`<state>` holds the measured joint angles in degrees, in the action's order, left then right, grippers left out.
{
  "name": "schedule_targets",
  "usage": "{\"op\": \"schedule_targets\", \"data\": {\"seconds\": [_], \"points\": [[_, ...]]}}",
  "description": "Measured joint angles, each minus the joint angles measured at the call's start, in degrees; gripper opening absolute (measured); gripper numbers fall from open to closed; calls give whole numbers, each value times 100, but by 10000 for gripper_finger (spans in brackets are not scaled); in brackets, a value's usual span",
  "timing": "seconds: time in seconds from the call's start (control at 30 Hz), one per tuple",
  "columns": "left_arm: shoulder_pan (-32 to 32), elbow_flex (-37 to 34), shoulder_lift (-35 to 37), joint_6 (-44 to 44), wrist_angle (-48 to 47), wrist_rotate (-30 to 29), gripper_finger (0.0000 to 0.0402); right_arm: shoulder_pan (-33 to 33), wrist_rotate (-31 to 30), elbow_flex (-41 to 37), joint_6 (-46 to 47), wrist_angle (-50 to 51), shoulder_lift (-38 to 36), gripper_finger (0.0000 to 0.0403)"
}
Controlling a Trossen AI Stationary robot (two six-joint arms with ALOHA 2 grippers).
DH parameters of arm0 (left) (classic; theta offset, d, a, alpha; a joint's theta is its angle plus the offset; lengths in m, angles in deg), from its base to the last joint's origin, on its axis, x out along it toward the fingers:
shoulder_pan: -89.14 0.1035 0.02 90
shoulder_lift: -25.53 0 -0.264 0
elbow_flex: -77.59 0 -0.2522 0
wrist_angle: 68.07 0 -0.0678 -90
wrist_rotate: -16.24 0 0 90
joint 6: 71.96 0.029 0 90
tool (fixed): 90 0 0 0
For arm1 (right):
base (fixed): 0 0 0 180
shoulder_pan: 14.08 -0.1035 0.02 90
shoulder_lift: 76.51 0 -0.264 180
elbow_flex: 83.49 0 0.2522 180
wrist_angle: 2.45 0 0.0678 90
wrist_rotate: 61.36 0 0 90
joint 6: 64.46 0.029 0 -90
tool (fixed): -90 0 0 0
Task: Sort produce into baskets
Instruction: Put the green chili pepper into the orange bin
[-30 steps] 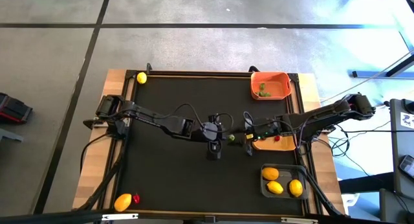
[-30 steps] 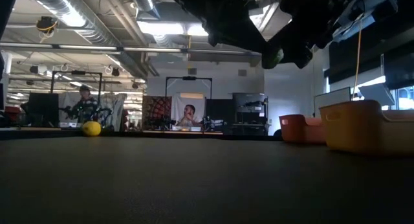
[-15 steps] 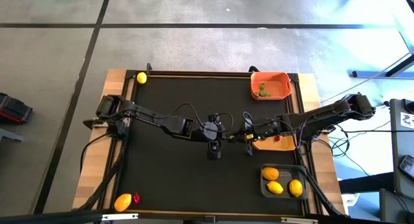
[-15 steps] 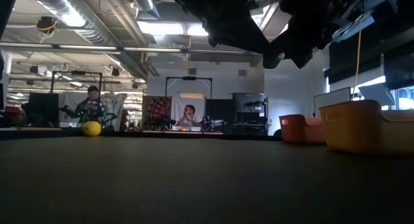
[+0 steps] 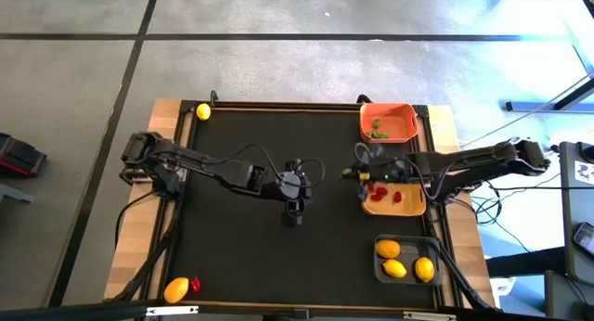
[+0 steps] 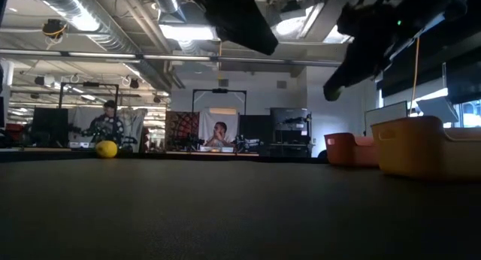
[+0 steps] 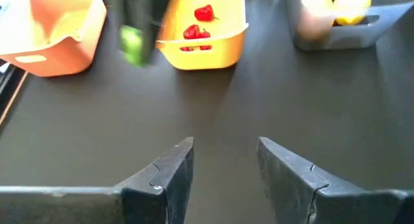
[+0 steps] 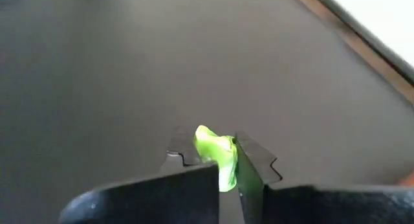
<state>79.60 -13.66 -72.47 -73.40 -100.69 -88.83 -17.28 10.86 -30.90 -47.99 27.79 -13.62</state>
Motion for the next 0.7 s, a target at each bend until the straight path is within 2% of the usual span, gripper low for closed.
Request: {"op": "schedule_targets", "data": {"seconds": [0.17,0.57,0.7], "points": [[-33,-344,0,-98,435,4,158,838,-656,0,-25,455,-209,14],[-29,-624,0,-298,908,2,157,3344,-596,0,-26,769,-110,14],[-28,-624,0,-307,910,2,157,4001,-193,0,-32,806,41,14]]}}
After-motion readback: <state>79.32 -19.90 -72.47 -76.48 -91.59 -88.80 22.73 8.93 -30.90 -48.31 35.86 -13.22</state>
